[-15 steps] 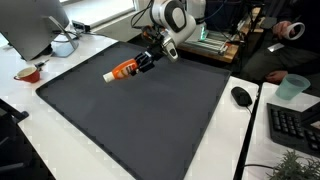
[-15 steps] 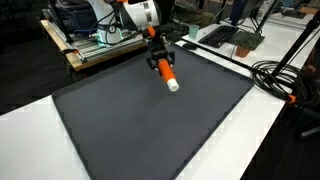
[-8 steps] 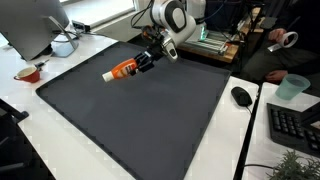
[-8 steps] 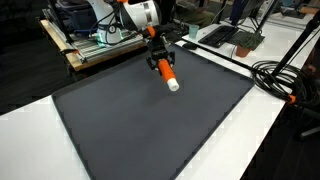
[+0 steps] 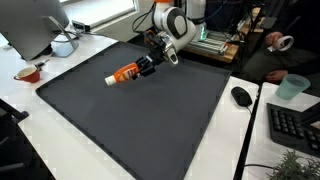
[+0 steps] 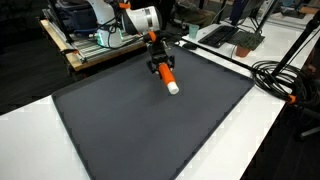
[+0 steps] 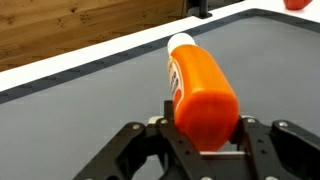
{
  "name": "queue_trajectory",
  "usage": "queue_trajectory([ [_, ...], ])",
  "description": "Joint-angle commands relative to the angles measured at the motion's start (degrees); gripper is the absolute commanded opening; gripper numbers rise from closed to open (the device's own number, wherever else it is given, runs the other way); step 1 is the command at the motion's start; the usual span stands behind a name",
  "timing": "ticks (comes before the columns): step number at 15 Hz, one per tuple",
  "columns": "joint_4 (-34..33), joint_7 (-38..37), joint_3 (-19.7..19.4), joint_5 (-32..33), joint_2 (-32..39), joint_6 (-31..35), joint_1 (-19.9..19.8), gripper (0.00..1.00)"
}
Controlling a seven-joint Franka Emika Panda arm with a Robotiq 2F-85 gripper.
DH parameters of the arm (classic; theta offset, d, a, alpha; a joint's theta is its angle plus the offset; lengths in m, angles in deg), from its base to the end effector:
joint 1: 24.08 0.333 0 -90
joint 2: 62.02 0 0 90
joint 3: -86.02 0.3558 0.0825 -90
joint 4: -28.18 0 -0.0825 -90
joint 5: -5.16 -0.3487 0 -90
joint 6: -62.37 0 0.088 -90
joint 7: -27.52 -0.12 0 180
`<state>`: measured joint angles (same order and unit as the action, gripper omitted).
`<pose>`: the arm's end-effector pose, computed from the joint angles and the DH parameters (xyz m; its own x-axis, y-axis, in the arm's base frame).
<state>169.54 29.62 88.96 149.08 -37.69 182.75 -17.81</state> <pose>0.4672 0.0415 0.1847 -0.2454 0.2528 -0.9359 0.4297 0.8938 0.1287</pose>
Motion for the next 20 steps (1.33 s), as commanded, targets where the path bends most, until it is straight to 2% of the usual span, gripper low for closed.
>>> queue_trajectory([
  [1, -2.09, 1.48, 0.57, 0.0, 2.43, 2.17, -1.53, 0.21],
  [9, -5.59, 1.76, 0.06, 0.0, 6.92, 1.91, -2.68, 0.21],
  [20, -8.99, 3.07, 0.24, 0.0, 9.76, 5.67, -2.85, 0.21],
])
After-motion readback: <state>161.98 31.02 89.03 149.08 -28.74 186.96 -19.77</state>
